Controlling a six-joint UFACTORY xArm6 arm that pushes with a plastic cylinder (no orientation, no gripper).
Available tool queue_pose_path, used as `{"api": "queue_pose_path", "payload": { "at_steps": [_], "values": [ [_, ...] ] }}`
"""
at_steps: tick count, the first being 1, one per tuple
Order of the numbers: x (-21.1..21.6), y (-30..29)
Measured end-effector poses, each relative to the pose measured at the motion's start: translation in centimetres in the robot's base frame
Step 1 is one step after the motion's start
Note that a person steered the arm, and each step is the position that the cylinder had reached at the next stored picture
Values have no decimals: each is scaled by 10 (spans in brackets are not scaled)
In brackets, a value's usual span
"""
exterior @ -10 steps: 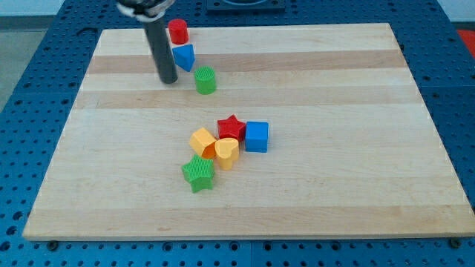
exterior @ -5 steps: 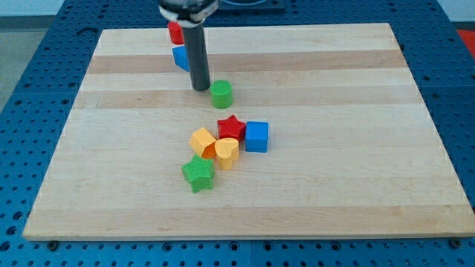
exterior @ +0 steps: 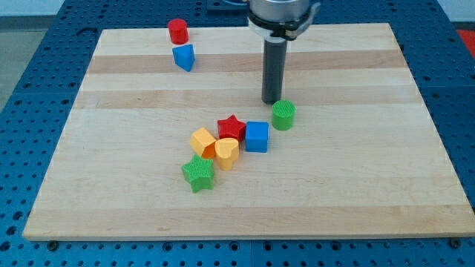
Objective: Push the green circle closer to the blue cube
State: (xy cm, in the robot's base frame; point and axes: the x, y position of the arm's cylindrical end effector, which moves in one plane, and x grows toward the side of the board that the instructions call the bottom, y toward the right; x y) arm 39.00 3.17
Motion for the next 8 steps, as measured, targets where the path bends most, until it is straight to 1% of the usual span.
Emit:
{"api": "queue_pose_path", "payload": {
  "at_steps": [1, 2, 3, 4, 5, 6, 7, 8],
  "values": [
    [4, -9],
    [57, -17],
    [32, 18],
    [-6, 35],
    [13, 68],
    [63, 75],
    [65, 81],
    [76, 116]
  ]
}}
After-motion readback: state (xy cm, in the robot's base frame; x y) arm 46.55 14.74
